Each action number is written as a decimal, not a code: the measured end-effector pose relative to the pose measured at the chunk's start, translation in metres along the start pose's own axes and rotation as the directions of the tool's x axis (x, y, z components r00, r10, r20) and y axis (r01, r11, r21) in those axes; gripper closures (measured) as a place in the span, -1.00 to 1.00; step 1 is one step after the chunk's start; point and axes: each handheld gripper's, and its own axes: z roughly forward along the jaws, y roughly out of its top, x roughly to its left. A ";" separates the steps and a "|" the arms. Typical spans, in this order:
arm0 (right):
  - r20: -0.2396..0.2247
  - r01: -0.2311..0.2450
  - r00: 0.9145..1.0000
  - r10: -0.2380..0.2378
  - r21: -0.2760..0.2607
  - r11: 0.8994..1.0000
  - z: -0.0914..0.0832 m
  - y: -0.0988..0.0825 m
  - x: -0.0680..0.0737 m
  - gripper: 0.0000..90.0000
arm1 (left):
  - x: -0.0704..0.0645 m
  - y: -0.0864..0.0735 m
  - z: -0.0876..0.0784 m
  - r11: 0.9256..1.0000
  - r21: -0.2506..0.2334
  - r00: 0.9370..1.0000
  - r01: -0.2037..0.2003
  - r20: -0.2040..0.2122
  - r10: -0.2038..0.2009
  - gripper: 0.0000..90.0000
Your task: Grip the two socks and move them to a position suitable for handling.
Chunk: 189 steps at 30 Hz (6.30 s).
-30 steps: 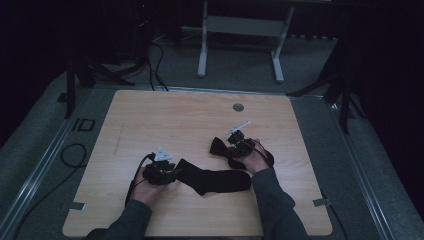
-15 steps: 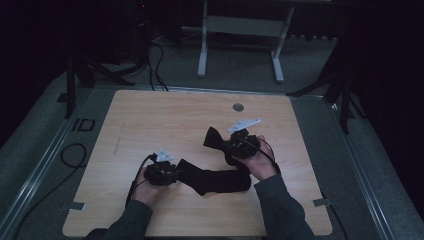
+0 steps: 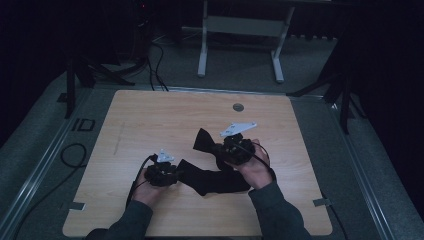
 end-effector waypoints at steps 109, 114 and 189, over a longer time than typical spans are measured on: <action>0.094 -0.257 0.965 0.244 0.157 0.954 0.050 -0.060 -0.020 0.41 | -0.004 -0.003 -0.010 0.999 -0.020 0.999 -0.047 -0.024 0.047 0.94; 0.147 -0.300 0.950 0.275 0.198 0.933 0.057 -0.080 -0.033 0.46 | -0.004 -0.003 -0.009 0.999 -0.024 0.999 -0.043 -0.026 0.042 0.94; 0.185 -0.389 0.915 0.359 0.160 0.907 0.016 -0.146 -0.052 0.81 | -0.005 -0.004 -0.010 0.999 -0.024 1.000 -0.028 -0.002 0.028 0.86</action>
